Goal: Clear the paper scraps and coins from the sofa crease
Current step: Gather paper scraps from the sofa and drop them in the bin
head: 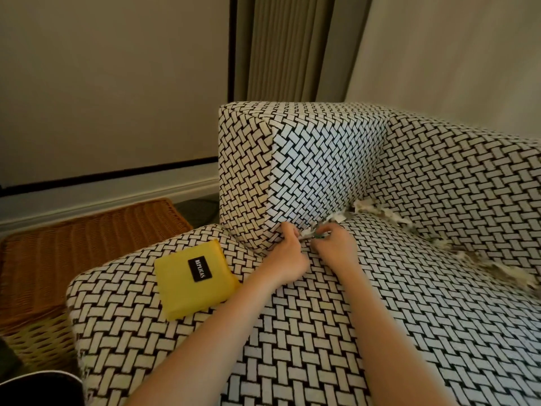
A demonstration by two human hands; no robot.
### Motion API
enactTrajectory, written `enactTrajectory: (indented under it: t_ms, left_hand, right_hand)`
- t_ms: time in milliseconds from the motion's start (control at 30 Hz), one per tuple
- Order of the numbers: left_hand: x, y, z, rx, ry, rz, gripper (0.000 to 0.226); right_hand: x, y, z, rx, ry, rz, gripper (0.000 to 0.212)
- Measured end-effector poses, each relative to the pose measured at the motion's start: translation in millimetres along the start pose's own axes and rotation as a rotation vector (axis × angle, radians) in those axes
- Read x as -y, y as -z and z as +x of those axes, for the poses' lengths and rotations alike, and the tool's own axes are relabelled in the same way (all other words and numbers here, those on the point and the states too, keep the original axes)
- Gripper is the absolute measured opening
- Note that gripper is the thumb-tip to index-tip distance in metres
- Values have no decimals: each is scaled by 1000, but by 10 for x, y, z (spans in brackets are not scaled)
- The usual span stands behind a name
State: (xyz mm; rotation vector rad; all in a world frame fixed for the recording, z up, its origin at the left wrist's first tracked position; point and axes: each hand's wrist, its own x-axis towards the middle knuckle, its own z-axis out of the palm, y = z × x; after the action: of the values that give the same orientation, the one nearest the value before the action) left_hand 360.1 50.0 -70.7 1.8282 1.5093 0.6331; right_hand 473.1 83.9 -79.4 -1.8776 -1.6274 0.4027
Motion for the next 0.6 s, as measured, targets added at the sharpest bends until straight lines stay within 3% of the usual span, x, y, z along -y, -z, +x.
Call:
enactTrajectory:
  t_ms: [167,367,500,600]
  left_hand:
    - [21,-74,34,-102,-108,57,32]
    - [-3,-77,102,-109,-80,-43,31]
    - [-86,-78,129,-218,-75,-255,30]
    - [-135,-115,166,-338,-91,-452,34]
  right_hand:
    - [26,-32,109,35,128,-300,26]
    - [-31,-94,212,-46,56,-392,25]
    - [-122,-54,252,-104,27,-240,26]
    - [-150,31,245,-120,-77,146,29]
